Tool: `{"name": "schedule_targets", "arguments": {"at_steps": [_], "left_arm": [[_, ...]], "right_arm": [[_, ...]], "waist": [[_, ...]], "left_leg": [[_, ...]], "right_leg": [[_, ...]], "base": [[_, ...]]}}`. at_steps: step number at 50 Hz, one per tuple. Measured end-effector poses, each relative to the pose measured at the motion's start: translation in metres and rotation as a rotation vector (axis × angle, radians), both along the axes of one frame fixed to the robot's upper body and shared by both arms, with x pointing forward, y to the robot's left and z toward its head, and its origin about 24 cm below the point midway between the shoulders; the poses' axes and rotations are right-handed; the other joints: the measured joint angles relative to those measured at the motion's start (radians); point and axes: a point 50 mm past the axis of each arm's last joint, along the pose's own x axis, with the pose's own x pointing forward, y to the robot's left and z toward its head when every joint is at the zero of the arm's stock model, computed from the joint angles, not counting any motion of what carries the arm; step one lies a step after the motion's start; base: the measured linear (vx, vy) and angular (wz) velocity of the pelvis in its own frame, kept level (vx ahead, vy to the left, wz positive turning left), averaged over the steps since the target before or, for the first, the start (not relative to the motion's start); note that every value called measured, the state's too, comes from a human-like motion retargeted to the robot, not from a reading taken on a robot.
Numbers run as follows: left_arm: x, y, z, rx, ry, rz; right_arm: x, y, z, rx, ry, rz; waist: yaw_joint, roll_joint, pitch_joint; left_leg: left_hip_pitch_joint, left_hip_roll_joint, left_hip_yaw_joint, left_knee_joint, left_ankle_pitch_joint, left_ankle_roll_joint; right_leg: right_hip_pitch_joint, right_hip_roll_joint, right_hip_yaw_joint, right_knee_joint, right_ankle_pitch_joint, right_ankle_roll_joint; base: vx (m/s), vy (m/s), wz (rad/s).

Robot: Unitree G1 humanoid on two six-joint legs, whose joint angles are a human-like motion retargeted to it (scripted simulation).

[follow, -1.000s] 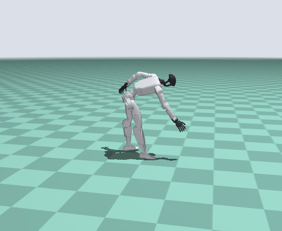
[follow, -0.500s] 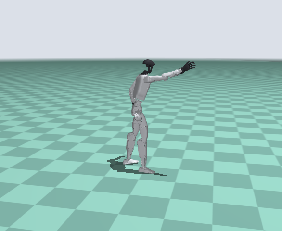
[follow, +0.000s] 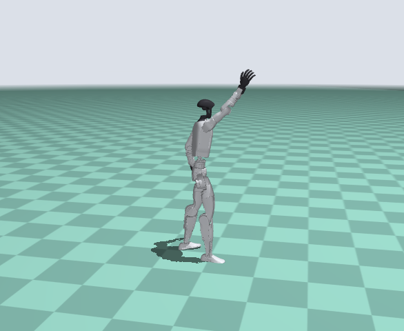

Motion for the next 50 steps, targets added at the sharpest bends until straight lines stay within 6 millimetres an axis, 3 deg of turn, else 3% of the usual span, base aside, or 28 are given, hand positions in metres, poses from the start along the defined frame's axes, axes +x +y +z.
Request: {"name": "schedule_targets", "arguments": {"at_steps": [10,15,17,22,28,38,40,50], "left_arm": [[-0.009,0.0,-0.004,0.019,0.043,0.02],[0.0,-0.001,-0.003,0.022,0.023,-0.002],[0.002,-0.005,-0.003,0.012,0.005,-0.009],[0.02,-0.011,0.0,-0.018,-0.073,-0.014],[0.03,-0.019,0.004,-0.061,-0.149,-0.009],[0.025,-0.033,0.007,-0.125,-0.174,-0.072],[0.026,-0.037,0.006,-0.143,-0.168,-0.101],[-0.003,-0.055,0.003,-0.228,-0.12,-0.149]], "right_arm": [[0.008,0.007,-0.001,-0.047,0.038,-0.034],[0.016,0.008,-0.006,-0.045,0.058,-0.035],[0.019,0.01,-0.007,-0.048,0.064,-0.041],[0.037,0.005,-0.024,-0.036,0.115,-0.048],[0.066,-0.003,-0.054,0.004,0.195,-0.039],[0.111,-0.003,-0.113,0.036,0.297,-0.037],[0.122,-0.005,-0.132,0.032,0.334,-0.048],[0.156,-0.004,-0.207,0.026,0.508,-0.091]], "waist": [[-0.006,-0.008,-0.006],[-0.004,0.001,0.021],[0.021,-0.003,0.002],[0.037,0.026,0.07],[0.052,0.085,0.177],[0.019,0.198,0.393],[-0.029,0.249,0.454],[-0.022,0.397,0.461]], "left_leg": [[-0.07,0.01,0.024,0.005,0.011,0.0],[-0.115,0.013,0.032,-0.002,0.024,0.0],[-0.163,0.006,0.061,-0.023,0.042,-0.001],[-0.201,-0.005,0.052,-0.044,0.071,-0.001],[-0.242,-0.017,0.026,-0.058,0.099,-0.001],[-0.376,-0.044,-0.03,-0.07,0.158,-0.001],[-0.387,-0.046,-0.085,-0.07,0.171,0.0],[-0.712,-0.072,-0.129,-0.07,0.237,0.004]], "right_leg": [[-0.072,0.025,0.016,-0.022,0.02,0.0],[-0.122,0.034,0.013,-0.028,0.03,0.0],[-0.184,0.042,0.037,-0.051,0.055,0.0],[-0.218,0.04,0.022,-0.069,0.071,0.0],[-0.248,0.026,0.003,-0.08,0.082,0.0],[-0.356,-0.009,-0.04,-0.094,0.119,0.0],[-0.343,-0.024,-0.093,-0.09,0.115,0.0],[-0.653,-0.068,-0.112,-0.089,0.182,0.0]], "base": [[-0.03,-0.07,-0.09],[-0.06,-0.1,-0.13],[-0.07,-0.08,-0.39],[-0.07,-0.08,0.11],[-0.05,-0.06,0.27],[-0.09,-0.08,0.41],[-0.11,-0.09,1.06],[-0.08,-0.02,0.51]]}}
